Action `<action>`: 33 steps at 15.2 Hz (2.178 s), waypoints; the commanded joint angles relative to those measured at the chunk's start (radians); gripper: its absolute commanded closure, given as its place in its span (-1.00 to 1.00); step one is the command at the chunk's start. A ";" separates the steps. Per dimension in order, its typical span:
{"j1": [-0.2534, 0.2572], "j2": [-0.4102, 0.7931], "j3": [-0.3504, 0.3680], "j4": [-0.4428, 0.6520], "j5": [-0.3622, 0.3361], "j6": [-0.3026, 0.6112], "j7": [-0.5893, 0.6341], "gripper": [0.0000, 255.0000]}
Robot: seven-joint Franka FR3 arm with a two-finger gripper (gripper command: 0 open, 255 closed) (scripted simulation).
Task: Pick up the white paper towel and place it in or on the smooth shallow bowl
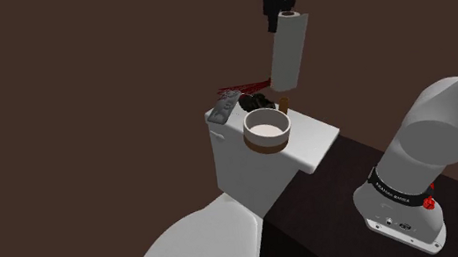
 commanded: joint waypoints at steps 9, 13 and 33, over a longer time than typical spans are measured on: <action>0.009 0.041 0.022 -0.051 0.009 0.093 0.025 1.00; 0.009 0.038 0.022 -0.108 0.010 0.146 0.024 1.00; 0.011 0.062 0.028 -0.307 0.013 0.370 0.022 1.00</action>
